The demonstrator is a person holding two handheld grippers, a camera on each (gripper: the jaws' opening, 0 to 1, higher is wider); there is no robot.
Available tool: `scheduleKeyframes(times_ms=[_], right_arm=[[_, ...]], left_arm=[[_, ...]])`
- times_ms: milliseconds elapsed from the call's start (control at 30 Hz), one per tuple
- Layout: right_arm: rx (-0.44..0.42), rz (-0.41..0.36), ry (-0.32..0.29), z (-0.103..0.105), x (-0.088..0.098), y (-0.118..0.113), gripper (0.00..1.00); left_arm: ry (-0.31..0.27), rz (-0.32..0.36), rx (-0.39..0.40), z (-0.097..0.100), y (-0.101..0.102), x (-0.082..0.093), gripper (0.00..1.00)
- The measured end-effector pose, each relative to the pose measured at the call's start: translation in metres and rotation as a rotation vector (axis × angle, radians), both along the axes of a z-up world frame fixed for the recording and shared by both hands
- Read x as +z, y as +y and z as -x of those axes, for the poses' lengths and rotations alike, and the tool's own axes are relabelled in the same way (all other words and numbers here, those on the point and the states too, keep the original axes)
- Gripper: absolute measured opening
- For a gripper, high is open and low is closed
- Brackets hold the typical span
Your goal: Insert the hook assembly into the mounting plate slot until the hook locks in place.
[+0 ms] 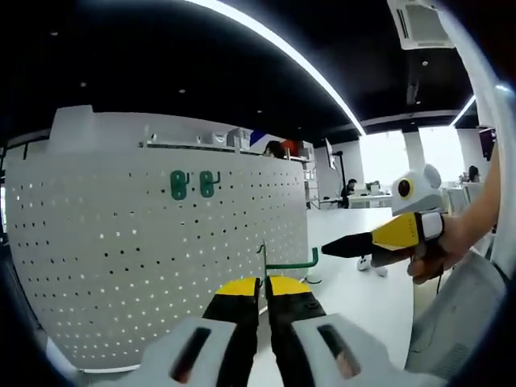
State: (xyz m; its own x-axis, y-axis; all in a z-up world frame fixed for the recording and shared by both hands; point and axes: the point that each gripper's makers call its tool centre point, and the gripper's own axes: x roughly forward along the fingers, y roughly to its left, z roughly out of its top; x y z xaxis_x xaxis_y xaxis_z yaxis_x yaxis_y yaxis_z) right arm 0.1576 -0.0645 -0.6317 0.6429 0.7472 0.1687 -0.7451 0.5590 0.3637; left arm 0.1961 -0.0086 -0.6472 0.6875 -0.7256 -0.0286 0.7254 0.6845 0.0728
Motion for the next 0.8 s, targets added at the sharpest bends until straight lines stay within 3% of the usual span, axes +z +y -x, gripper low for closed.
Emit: scheduleKeyframes(times_ms=[800], right_arm=[[0.045, -0.005, -0.013, -0.015, 0.008, 0.035, 0.42]], left_arm=[[-0.001, 0.008, 0.008, 0.002, 0.003, 0.003, 0.03]])
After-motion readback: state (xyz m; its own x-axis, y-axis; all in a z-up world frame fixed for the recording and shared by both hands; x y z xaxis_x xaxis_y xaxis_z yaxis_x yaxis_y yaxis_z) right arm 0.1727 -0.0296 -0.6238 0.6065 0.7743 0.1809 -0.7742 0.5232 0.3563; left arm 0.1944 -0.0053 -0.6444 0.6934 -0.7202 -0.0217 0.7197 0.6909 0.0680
